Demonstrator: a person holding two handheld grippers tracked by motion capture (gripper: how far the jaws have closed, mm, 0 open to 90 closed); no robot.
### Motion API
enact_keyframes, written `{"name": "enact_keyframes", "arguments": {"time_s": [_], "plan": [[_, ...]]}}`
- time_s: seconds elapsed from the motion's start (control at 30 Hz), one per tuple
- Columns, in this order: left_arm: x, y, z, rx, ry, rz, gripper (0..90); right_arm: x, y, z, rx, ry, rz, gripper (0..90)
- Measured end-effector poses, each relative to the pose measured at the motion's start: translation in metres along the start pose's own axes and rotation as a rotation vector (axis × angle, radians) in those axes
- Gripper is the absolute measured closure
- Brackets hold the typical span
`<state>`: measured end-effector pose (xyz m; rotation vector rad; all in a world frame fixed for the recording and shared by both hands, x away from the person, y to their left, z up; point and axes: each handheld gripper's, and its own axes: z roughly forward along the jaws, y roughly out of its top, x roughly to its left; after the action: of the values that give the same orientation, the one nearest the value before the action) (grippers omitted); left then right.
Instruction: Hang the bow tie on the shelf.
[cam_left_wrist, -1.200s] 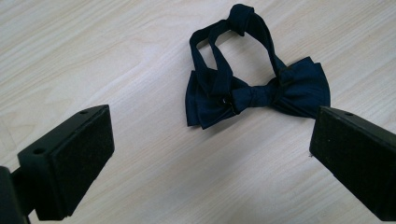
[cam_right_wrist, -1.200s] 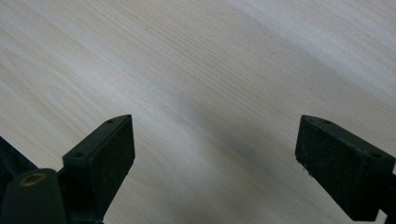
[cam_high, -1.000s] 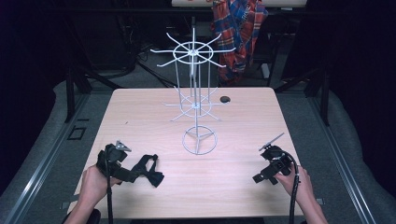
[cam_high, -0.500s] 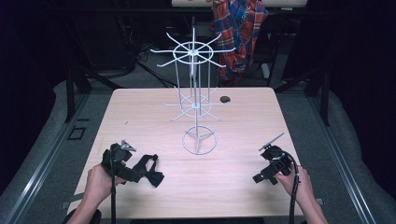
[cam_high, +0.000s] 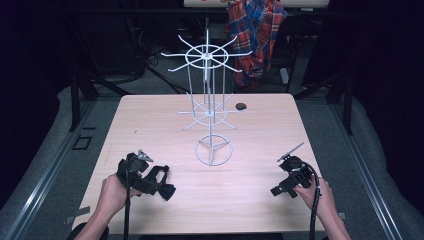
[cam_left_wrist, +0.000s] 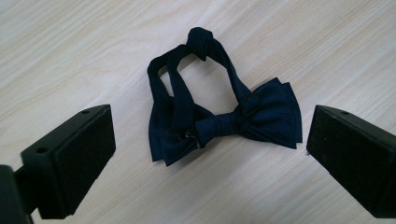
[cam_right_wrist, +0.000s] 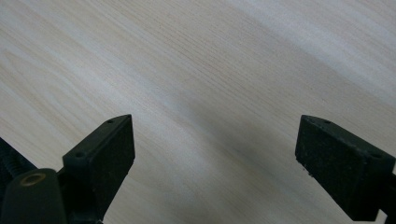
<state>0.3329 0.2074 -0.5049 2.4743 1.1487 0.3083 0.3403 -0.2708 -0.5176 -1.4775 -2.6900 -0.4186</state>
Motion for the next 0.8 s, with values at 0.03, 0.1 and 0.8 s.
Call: {"name": "enact_keyframes", "arguments": {"time_s": [0.03,0.1,0.8], "plan": [[0.0,0.001,0.001,0.002,-0.002,0.002,2.8,0.0,0.0,0.0,-0.002,-0.001,0.002,11.7],[-0.002,0.002,0.002,0.005,-0.008,0.01,6.9,0.002,-0.001,0.002,-0.03,0.0,0.025,11.8],[-0.012,0.022,0.031,0.093,-0.06,0.028,52.3,0.0,0.0,0.0,0.004,0.0,0.003,11.8]]}}
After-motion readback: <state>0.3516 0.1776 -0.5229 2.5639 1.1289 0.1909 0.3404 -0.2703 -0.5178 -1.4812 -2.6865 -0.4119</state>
